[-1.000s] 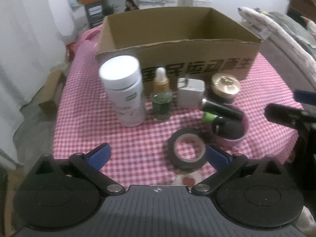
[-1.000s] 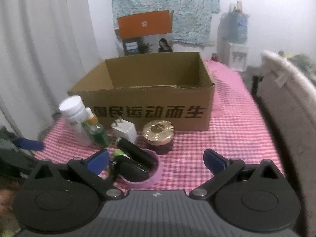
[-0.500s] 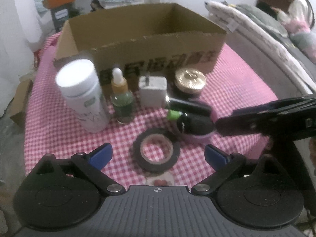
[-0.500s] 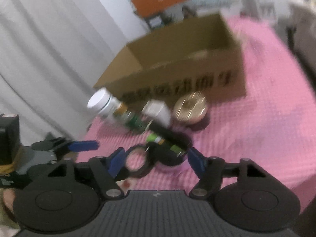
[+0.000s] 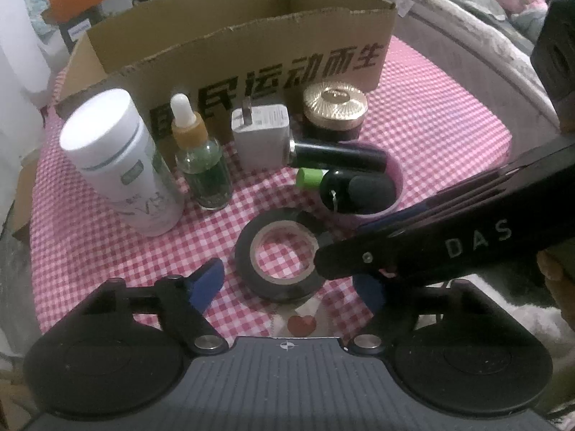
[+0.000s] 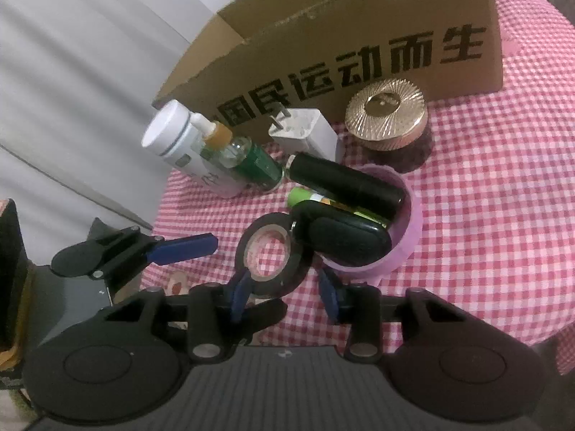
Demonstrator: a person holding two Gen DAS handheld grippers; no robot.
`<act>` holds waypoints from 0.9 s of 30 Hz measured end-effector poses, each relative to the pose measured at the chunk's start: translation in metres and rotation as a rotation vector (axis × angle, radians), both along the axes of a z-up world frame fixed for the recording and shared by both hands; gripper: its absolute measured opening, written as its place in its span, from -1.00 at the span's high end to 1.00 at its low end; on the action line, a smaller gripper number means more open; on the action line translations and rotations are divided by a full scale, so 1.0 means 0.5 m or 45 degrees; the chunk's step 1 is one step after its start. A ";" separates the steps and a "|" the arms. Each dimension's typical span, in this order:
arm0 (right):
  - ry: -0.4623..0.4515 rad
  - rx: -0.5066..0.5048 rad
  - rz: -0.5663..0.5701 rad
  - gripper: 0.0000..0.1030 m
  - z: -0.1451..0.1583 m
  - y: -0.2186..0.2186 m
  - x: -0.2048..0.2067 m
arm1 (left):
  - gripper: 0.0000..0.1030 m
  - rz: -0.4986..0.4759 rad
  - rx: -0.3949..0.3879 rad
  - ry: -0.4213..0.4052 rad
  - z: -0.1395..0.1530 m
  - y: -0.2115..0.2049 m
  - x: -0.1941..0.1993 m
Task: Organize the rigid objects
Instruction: 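Reach the right gripper to the black tape roll and grasp it, then carry the tape roll with the right gripper into the box and release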
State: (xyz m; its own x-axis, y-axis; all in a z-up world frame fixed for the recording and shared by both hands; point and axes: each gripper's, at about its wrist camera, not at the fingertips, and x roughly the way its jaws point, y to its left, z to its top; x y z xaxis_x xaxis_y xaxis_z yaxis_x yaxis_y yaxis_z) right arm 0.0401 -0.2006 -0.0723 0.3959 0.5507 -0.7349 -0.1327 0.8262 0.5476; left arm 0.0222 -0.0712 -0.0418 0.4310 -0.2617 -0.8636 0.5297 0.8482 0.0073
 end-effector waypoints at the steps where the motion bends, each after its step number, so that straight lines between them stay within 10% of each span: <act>1: 0.012 0.004 -0.002 0.17 -0.004 0.002 0.003 | -0.49 -0.005 0.000 0.006 -0.002 0.000 0.003; 27: -0.071 -0.149 0.018 0.54 -0.015 0.081 0.046 | -0.28 -0.006 0.015 0.011 -0.022 0.015 0.048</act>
State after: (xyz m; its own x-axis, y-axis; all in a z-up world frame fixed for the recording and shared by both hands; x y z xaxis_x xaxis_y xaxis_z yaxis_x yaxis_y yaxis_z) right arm 0.0632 -0.1599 -0.0795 0.4311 0.4684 -0.7712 -0.1723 0.8817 0.4392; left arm 0.0462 -0.0635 -0.0529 0.4224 -0.2539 -0.8701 0.5340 0.8454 0.0125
